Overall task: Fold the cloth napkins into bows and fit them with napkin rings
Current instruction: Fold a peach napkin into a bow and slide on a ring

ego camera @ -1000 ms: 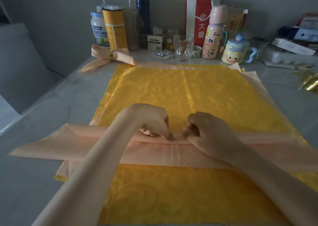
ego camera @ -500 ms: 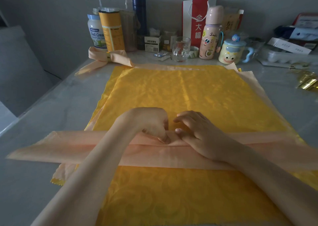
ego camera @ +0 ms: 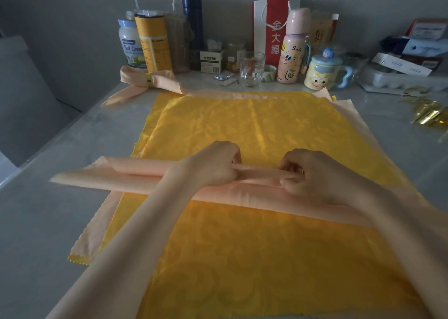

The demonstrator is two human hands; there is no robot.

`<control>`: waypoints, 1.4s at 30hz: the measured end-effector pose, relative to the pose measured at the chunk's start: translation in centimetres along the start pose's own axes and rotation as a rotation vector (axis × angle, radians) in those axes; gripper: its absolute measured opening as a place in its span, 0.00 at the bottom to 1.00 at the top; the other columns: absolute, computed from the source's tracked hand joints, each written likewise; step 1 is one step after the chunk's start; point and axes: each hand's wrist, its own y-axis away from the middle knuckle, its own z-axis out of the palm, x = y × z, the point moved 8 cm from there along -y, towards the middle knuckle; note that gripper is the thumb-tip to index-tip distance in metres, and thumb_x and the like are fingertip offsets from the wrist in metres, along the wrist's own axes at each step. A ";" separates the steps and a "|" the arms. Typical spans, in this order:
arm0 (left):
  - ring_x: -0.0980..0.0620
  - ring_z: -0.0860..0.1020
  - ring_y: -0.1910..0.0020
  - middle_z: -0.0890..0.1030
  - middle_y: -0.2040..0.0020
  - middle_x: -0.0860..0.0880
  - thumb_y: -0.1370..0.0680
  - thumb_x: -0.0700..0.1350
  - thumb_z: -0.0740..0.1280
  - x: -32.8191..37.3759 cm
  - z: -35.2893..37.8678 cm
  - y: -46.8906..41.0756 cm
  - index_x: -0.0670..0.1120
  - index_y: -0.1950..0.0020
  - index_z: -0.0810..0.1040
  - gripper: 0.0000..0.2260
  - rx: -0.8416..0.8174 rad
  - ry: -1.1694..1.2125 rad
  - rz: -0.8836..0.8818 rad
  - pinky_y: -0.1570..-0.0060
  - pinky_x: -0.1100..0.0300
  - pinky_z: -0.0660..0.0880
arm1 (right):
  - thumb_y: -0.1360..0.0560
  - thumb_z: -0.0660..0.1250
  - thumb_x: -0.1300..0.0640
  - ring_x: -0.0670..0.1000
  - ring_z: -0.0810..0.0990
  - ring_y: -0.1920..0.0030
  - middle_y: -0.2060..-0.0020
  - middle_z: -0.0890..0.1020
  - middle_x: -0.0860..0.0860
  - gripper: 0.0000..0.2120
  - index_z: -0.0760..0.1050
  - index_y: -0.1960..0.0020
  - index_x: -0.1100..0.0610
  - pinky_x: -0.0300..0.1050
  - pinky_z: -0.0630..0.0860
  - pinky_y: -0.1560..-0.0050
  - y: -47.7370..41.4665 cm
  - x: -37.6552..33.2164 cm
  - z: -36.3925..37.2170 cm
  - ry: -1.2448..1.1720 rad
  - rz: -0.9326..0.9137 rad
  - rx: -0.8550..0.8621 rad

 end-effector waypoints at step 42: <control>0.49 0.72 0.41 0.72 0.46 0.52 0.23 0.45 0.64 -0.7 0.7 -0.8 0.49 0.41 0.75 0.11 0.014 0.024 0.002 0.42 0.54 0.71 | 0.25 0.65 0.58 0.42 0.74 0.53 0.56 0.77 0.41 0.05 0.77 0.57 0.49 0.33 0.70 0.53 -0.4 -0.1 0.3 -0.039 -0.055 0.016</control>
